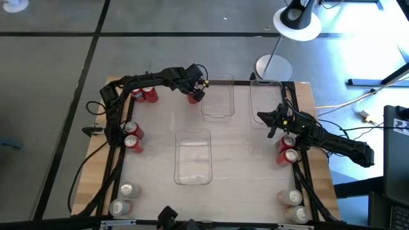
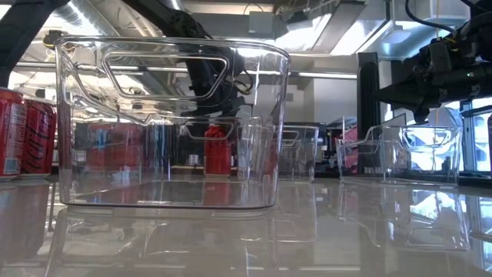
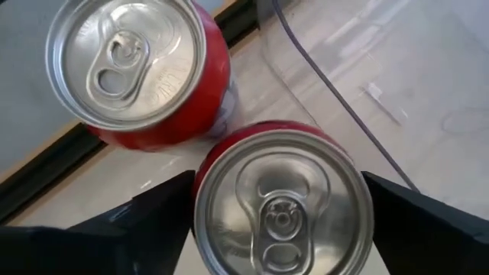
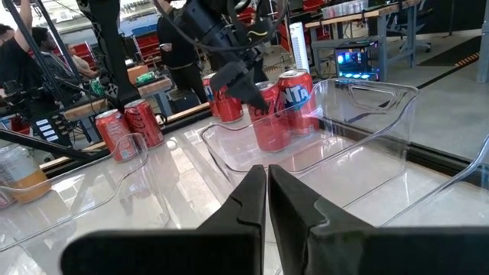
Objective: Sort soda cans
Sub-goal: Put the top right red-black soda can into the top left transparent bin
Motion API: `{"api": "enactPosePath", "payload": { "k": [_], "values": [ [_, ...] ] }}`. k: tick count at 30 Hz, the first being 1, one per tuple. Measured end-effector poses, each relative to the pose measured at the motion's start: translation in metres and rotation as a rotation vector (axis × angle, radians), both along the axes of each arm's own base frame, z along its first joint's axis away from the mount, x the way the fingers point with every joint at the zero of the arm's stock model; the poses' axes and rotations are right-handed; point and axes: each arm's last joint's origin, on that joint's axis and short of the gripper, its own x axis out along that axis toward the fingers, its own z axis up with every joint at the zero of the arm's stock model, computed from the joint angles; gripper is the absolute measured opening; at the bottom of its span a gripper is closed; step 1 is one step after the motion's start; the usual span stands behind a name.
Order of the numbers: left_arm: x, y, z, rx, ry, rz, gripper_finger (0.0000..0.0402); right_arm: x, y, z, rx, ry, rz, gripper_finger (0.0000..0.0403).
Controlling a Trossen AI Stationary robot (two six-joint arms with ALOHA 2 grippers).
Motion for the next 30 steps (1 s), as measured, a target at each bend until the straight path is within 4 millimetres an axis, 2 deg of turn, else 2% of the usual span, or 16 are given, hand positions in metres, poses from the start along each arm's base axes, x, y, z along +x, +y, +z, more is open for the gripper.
{"api": "enactPosePath", "payload": {
  "k": [5, 10, 16, 23, 26, 30],
  "values": [
    [0.0, -0.001, 0.0, -0.003, 0.002, -0.002, 0.0304, 0.0, 0.0, 0.0, 0.0, 0.0, 0.0, 0.0019],
    [0.0, -0.009, 0.007, -0.005, 0.003, -0.023, 0.03, 0.0, 0.0, 0.0, 0.0, 0.0, 0.0, 0.0019],
    [-0.011, -0.025, 0.054, 0.041, -0.045, -0.057, 0.0303, 0.0, 0.0, 0.0, -0.001, -0.002, 0.0, 0.0019],
    [-0.027, -0.035, 0.115, 0.179, -0.242, -0.072, 0.0304, 0.0, 0.0, 0.001, -0.004, -0.009, -0.003, 0.0019],
    [-0.024, -0.034, 0.127, 0.257, -0.325, -0.097, 0.0305, 0.0, 0.0, 0.001, -0.005, -0.013, -0.003, 0.0019],
    [-0.016, -0.029, 0.132, 0.321, -0.405, -0.108, 0.0306, 0.0, 0.0, 0.002, 0.009, -0.022, -0.004, 0.0019]
  ]
}}
